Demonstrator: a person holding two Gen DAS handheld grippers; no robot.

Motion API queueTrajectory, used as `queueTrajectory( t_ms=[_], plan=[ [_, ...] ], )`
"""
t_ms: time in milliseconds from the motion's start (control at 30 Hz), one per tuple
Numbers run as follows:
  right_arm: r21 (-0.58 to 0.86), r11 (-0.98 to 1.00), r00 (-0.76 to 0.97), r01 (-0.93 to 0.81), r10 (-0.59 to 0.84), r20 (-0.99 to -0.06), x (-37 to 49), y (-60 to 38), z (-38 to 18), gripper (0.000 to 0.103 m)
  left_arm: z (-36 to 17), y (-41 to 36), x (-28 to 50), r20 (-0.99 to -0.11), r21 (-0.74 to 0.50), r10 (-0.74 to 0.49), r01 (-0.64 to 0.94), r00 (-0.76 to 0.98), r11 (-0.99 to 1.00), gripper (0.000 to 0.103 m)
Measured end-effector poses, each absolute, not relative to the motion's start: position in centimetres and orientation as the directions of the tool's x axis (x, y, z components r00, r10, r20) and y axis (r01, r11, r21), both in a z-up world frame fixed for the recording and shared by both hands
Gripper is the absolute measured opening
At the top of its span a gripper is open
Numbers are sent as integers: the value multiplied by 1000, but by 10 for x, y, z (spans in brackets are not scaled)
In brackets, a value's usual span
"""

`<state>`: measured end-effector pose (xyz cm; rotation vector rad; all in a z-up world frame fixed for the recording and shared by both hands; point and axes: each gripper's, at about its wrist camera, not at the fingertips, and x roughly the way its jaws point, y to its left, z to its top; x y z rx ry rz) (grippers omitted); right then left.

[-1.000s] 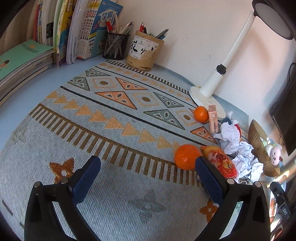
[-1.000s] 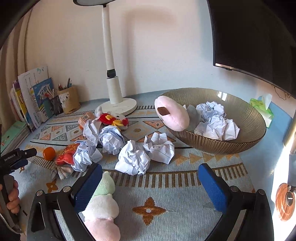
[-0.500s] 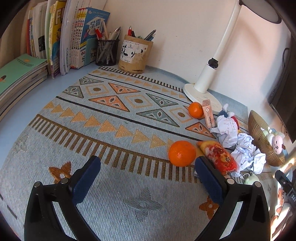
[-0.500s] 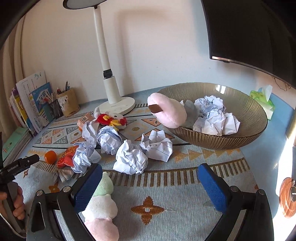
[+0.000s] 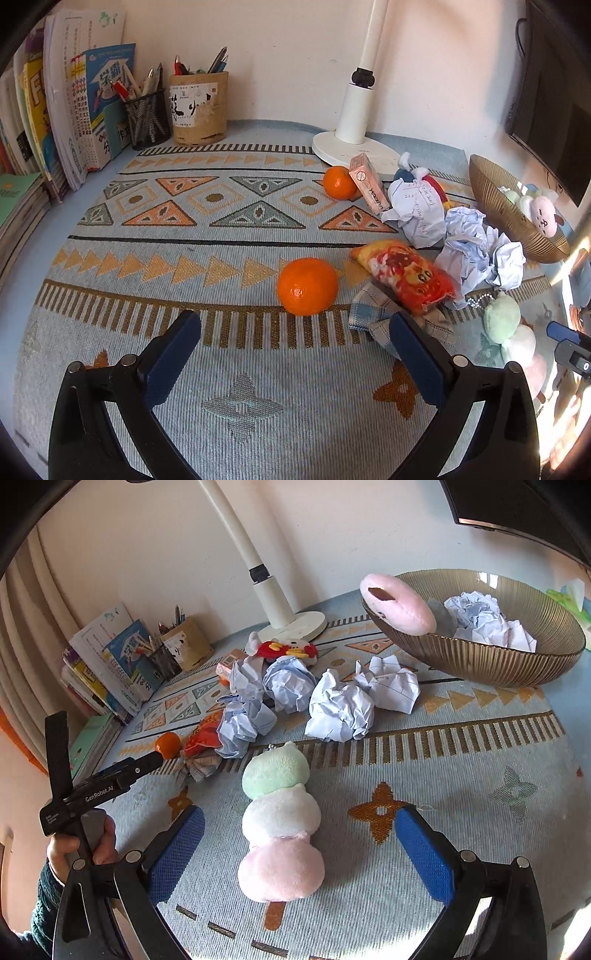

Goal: Organize objects

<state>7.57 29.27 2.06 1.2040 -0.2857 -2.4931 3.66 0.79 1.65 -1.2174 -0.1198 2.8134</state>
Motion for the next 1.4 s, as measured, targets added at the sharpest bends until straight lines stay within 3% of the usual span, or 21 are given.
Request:
queueTrajectory(
  t_ms=[133,167,233,267,333,433,533,667,833,1000,1167,1333,1400],
  plan=[
    [301,-931,-558,204,-364,-746,67,276,13,102,16,14,18,-741,-67,89,-58,-666,-996,94],
    [296,-934,-546,199,-357,-758,64,273,10,100,13,17,15,-750,-65,100,-78,-654,-995,84],
    [292,-934,-521,207,-358,-775,62,266,4,84,7,22,9,-766,-60,110,-99,-634,-993,73],
    [261,-944,-536,202,-330,-777,63,262,5,82,5,23,8,-766,-60,108,-97,-633,-994,67],
    [197,-958,-542,208,-280,-792,63,252,4,70,5,24,8,-764,-73,125,-108,-634,-992,49],
    [91,-970,-564,226,-207,-799,66,238,3,50,4,25,9,-769,-68,123,-112,-627,-991,35],
    [14,-971,-599,237,-157,-785,71,230,8,49,7,26,13,-757,-53,110,-107,-645,-993,34],
    [101,-961,-622,259,-246,-743,80,249,36,49,22,31,19,-734,-74,136,-121,-666,-990,34],
    [136,-971,-750,197,-239,-617,88,299,102,49,72,63,20,-662,-123,243,-218,-709,-968,34],
    [179,-983,-865,42,-125,-485,81,368,160,49,128,127,6,-569,-132,373,-366,-733,-921,34],
    [270,-954,-870,-128,-23,-493,45,427,171,49,154,201,-17,-526,-100,458,-482,-717,-870,34],
    [314,-927,-835,-204,-3,-550,-1,457,151,50,141,256,-56,-556,-147,521,-541,-648,-828,34],
    [292,-935,-816,-200,-6,-578,-20,460,140,56,129,272,-70,-574,-179,557,-572,-600,-801,36]
  ],
)
